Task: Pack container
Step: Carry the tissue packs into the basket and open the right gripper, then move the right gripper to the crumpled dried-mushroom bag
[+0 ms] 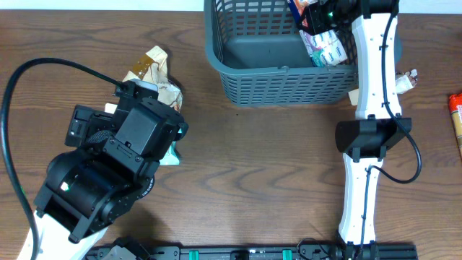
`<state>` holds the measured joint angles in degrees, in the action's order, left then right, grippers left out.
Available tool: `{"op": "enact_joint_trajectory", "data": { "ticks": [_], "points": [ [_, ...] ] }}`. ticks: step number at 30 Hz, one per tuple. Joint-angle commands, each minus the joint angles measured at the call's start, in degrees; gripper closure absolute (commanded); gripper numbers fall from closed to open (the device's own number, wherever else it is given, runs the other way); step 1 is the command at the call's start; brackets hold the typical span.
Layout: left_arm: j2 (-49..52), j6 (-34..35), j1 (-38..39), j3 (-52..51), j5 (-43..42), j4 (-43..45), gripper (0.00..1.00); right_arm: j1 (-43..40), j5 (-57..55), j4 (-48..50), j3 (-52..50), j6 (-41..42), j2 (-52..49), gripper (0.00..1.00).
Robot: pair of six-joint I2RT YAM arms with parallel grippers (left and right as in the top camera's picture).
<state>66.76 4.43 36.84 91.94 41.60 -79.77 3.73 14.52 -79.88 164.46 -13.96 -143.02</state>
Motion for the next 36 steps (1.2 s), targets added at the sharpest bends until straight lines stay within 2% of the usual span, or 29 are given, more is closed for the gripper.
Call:
{"op": "enact_joint_trajectory", "data": {
  "ticks": [1, 2, 4, 10, 11, 15, 22, 28, 30, 34, 36],
  "points": [
    [0.1, -0.1, -0.2, 0.2, 1.1, -0.3, 0.01, 0.3, -1.5, 0.0, 0.7, -0.4, 0.1, 0.48],
    [0.1, -0.1, -0.2, 0.2, 1.1, -0.3, 0.01, 0.3, -1.7, -0.1, 0.6, -0.5, 0.1, 0.41],
    [0.1, -0.1, -0.2, 0.2, 1.1, -0.3, 0.02, 0.3, -1.6, -0.1, 0.6, -0.5, 0.1, 0.21],
    [0.1, -0.1, -0.2, 0.2, 1.1, -0.3, 0.01, 0.2, -1.7, 1.4, 0.6, -0.3, 0.1, 0.13],
    [0.1, -0.1, -0.2, 0.2, 1.1, -0.3, 0.01, 0.0, -1.7, 2.0, 0.7, 0.1, 0.2, 0.10],
    [0.1, -0.1, -0.2, 0.2, 1.1, -0.3, 0.01, -1.2, -1.5, 6.3, 0.7, 5.4, 1.0, 0.01],
    [0.1, -0.1, -0.2, 0.2, 1.1, -0.3, 0.01, -6.0, -0.7, 14.2, 1.4, 14.6, 9.5, 0.01],
    [0.1, -0.1, -0.2, 0.2, 1.1, -0.3, 0.01, -16.2, -12.4, 12.9, 1.4, 24.3, 19.3, 0.01],
    [0.1, -0.1, -0.2, 0.2, 1.1, -0.3, 0.01, -20.5, -15.8, 10.2, 1.4, 30.8, 20.9, 0.01],
    [0.1, -0.1, -0.2, 0.2, 1.1, -0.3, 0.01, -29.0, -19.3, -0.7, 1.3, 51.3, 21.5, 0.01],
    [0.1, -0.1, -0.2, 0.2, 1.1, -0.3, 0.01, -31.8, -20.6, -6.0, 1.2, 58.0, 21.0, 0.01]
  ]
}}
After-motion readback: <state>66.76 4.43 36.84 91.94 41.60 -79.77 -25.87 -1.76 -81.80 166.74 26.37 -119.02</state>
